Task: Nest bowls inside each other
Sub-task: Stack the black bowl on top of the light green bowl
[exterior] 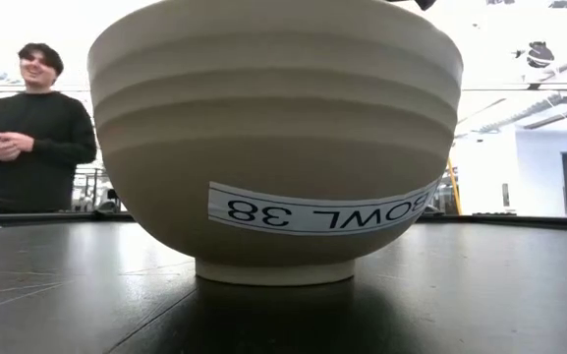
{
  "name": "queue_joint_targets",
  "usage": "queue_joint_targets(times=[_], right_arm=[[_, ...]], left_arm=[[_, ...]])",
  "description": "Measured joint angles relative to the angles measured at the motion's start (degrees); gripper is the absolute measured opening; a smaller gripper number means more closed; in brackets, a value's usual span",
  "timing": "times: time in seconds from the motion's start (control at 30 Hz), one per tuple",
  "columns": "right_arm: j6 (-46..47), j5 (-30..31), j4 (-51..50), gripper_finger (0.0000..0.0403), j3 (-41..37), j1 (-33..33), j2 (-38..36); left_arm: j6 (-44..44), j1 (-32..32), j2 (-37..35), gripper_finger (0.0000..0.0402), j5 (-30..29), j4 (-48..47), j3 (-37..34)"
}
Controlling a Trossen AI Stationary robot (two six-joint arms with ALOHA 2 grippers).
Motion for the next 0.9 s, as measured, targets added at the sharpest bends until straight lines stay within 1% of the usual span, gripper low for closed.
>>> queue_joint_targets(times=[0.1, 0.23, 0.43, 0.5, 0.77, 0.9], right_arm=[[0.1, 0.0, -0.7, 0.013, 0.0, 0.0, -0.2], [0.7, 0.1, -1.0, 0.013, 0.0, -0.2, -0.8], [1.6, 0.3, -1.8, 0.013, 0.0, -0.3, -2.5], [2.0, 0.4, -2.1, 0.013, 0.0, -0.3, -3.1], [2.8, 0.5, -4.1, 0.013, 0.0, -0.3, -5.4], [2.8, 0.5, -4.5, 0.013, -0.1, -0.3, -6.1]], left_arm=[[1.0, -1.0, 3.4, 0.0004, 0.0, -1.3, 6.0], [1.0, -2.4, 7.4, 0.0004, -1.8, -5.9, 13.7], [0.7, -3.4, 13.1, 0.0004, -1.6, -9.3, 20.3], [0.8, -3.3, 14.3, 0.0004, -1.6, -10.7, 21.1], [0.8, -1.3, 18.5, 0.0005, 0.0, -10.4, 21.1], [1.0, -1.5, 20.4, 0.0004, 0.6, -10.1, 21.1]])
